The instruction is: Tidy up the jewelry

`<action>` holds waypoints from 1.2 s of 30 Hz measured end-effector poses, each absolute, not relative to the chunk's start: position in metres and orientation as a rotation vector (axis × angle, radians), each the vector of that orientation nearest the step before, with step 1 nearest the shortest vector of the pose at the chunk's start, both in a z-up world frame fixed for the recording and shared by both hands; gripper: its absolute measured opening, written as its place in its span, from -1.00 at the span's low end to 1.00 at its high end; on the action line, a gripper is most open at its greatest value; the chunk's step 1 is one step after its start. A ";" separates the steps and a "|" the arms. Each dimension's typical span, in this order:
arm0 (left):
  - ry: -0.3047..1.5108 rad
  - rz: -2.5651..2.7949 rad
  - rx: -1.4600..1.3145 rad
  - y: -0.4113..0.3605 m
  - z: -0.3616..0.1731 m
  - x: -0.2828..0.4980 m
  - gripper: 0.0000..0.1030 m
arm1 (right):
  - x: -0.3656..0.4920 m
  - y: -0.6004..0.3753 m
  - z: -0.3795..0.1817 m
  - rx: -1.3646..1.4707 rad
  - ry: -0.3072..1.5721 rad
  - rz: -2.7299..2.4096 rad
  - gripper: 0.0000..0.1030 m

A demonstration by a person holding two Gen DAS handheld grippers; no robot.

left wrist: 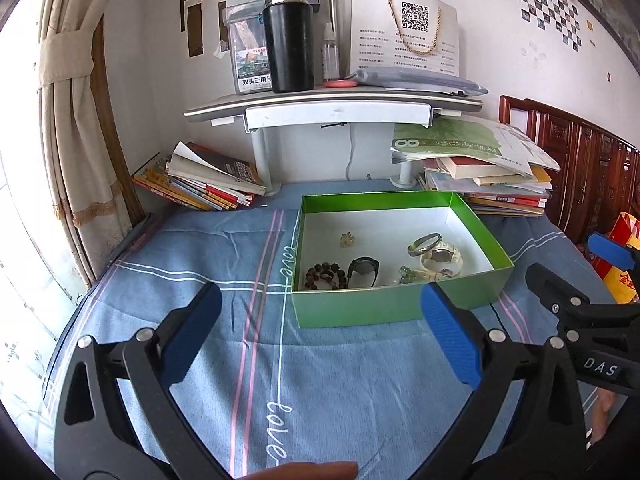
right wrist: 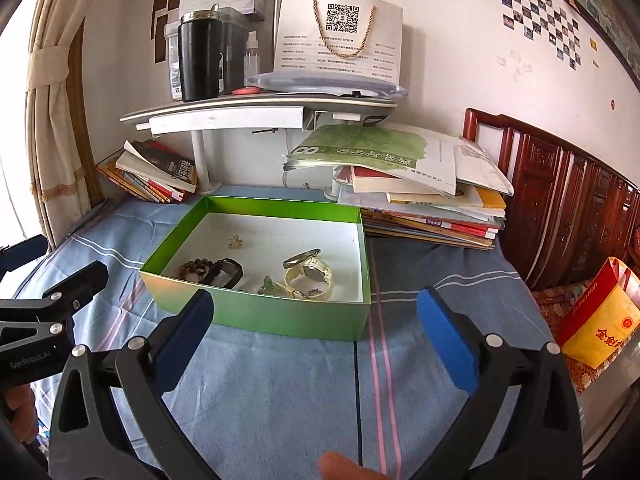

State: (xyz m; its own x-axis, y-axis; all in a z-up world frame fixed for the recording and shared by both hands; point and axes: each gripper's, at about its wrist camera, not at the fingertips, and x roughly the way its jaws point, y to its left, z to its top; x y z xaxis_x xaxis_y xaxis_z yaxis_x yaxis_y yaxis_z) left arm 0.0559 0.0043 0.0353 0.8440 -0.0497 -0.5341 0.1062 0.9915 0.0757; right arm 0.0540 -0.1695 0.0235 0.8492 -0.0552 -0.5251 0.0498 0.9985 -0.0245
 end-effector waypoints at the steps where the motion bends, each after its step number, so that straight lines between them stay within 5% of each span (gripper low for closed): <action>1: 0.561 -0.083 0.104 0.004 0.035 0.056 0.92 | 0.054 -0.169 0.023 -0.010 0.554 -0.054 0.93; 36: 0.578 -0.092 0.120 0.002 0.032 0.058 0.92 | 0.054 -0.166 0.022 -0.011 0.556 -0.059 0.93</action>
